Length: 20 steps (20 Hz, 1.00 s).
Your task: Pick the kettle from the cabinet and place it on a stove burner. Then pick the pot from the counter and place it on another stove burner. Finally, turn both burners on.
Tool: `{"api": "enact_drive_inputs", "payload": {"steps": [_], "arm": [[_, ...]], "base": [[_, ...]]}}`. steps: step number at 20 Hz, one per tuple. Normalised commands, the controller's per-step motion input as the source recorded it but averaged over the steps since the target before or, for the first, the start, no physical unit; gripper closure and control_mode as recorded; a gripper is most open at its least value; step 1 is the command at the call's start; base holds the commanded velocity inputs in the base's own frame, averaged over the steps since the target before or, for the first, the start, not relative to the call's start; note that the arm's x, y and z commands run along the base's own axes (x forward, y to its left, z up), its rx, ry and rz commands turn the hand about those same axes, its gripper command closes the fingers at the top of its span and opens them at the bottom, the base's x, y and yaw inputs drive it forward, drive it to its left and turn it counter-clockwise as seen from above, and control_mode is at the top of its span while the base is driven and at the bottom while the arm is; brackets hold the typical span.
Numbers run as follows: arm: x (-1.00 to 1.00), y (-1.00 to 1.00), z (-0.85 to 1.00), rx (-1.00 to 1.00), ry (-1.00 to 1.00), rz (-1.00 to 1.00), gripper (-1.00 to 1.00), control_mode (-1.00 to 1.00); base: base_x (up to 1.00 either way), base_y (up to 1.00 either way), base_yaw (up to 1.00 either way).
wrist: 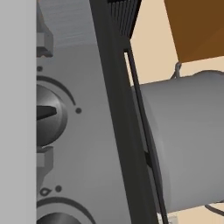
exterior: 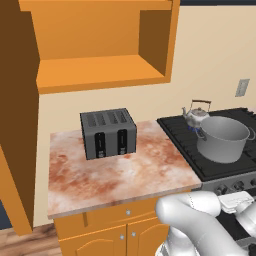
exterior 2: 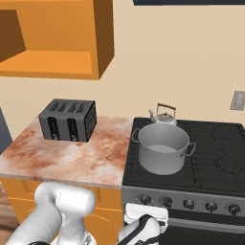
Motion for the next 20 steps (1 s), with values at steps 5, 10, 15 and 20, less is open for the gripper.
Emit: {"api": "enact_drive_inputs", "payload": {"steps": [5, 10, 15, 20], "arm": [[0.07, -0.02, -0.04, 0.0, -0.02, 0.0, -1.0, -1.0], [0.06, 0.03, 0.0, -0.01, -0.05, 0.0, -1.0, -1.0], [0.01, 0.09, 0.0, -0.03, -0.09, 0.0, -1.0, -1.0], [0.0, 0.05, 0.01, -0.04, -0.09, 0.0, -1.0, -1.0]], "base": [[0.0, 0.0, 0.0], [0.0, 0.0, 0.0], [0.0, 0.0, 0.0], [0.0, 0.0, 0.0]]}}
